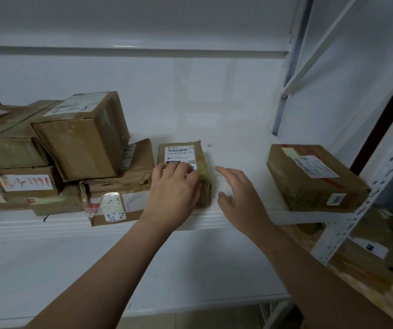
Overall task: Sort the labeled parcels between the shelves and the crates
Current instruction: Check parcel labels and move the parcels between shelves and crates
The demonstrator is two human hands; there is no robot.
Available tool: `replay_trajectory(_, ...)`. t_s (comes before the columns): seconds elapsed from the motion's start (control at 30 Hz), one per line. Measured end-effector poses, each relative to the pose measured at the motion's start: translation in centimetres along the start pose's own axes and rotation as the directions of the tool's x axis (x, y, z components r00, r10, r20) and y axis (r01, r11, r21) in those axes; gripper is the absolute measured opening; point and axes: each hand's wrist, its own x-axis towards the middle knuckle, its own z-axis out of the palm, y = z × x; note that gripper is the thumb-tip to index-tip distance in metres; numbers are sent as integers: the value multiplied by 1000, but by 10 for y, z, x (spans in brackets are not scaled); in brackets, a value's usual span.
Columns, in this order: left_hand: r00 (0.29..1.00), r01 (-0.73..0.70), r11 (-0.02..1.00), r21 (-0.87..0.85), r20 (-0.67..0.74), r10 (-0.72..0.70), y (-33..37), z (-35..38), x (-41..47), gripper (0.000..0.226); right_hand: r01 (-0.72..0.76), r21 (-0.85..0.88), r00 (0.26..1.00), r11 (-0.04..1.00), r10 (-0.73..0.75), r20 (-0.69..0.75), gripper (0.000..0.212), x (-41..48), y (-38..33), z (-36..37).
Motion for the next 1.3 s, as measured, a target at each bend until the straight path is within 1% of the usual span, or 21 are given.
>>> replay_trajectory(0.07, 999, -39, 998, -56, 8, 39, 17, 2, 9, 11, -12, -40, 996, 999, 9, -84, 44, -8, 5, -17)
replay_trajectory(0.13, 997, -60, 988, -142, 43, 67, 35, 8, 17, 16, -47, -81, 987, 996, 33, -160, 39, -17, 14, -36)
replay_trajectory(0.23, 987, -95, 965, -245, 106, 124, 67, 23, 27, 25, -154, -155, 959, 976, 110, -261, 34, -34, 37, -68)
replay_trajectory(0.27, 982, -108, 959, -262, 123, 144, 78, 30, 30, 27, -191, -215, 949, 958, 125, -289, 32, -40, 48, -79)
replay_trajectory(0.33, 974, -122, 946, -301, 147, 172, 102, 43, 34, 33, -308, -393, 930, 867, 186, -318, 32, -50, 69, -101)
replay_trajectory(0.4, 964, -123, 933, -338, 184, 193, 127, 54, 39, 40, -449, -504, 889, 738, 310, -338, 36, -58, 85, -121)
replay_trajectory(0.43, 956, -118, 928, -353, 212, 203, 138, 58, 41, 44, -498, -523, 866, 692, 361, -347, 38, -62, 90, -129)
replay_trajectory(0.47, 945, -110, 921, -373, 249, 213, 149, 62, 43, 48, -530, -523, 848, 667, 402, -346, 39, -64, 94, -137)
replay_trajectory(0.53, 906, -73, 899, -431, 349, 241, 163, 68, 46, 54, -553, -505, 832, 663, 472, -292, 42, -68, 101, -149)
replay_trajectory(0.6, 874, -11, 859, -512, 413, 257, 170, 73, 49, 55, -559, -446, 826, 699, 514, -230, 38, -69, 104, -157)
replay_trajectory(0.67, 883, 51, 810, -584, 406, 237, 171, 75, 47, 51, -573, -274, 819, 772, 535, -207, 25, -67, 104, -159)
replay_trajectory(0.73, 903, 152, 756, -636, 401, 156, 169, 73, 42, 46, -571, -73, 811, 818, 548, -204, 16, -63, 101, -154)
replay_trajectory(0.83, 913, 332, 619, -712, 408, -21, 157, 70, 30, 38, -556, 100, 791, 825, 562, -242, 24, -58, 95, -141)
replay_trajectory(0.93, 915, 402, 554, -729, 347, -208, 142, 66, 19, 27, -581, 207, 753, 787, 616, -231, 22, -57, 83, -123)
replay_trajectory(0.97, 909, 415, 534, -736, 323, -261, 137, 64, 16, 25, -594, 244, 742, 766, 640, -202, 31, -58, 79, -116)
replay_trajectory(1.03, 888, 447, 461, -767, 319, -331, 127, 62, 8, 25, -636, 311, 710, 706, 693, -122, 59, -62, 71, -102)
replay_trajectory(1.07, 876, 461, 400, -792, 334, -348, 123, 61, 4, 26, -646, 350, 700, 678, 710, -83, 66, -64, 68, -95)
replay_trajectory(1.13, 870, 459, 295, -838, 357, -340, 116, 58, -4, 34, -630, 426, 702, 649, 711, -43, 67, -71, 62, -83)
replay_trajectory(1.2, 878, 445, 269, -854, 357, -320, 112, 55, -12, 35, -595, 505, 706, 625, 707, -41, 67, -78, 57, -75)
replay_trajectory(1.23, 880, 438, 249, -864, 356, -313, 111, 53, -16, 32, -580, 563, 695, 589, 718, -36, 67, -82, 55, -71)
replay_trajectory(1.3, 881, 425, 175, -888, 362, -305, 111, 49, -23, 30, -532, 677, 672, 508, 740, -26, 66, -91, 53, -63)
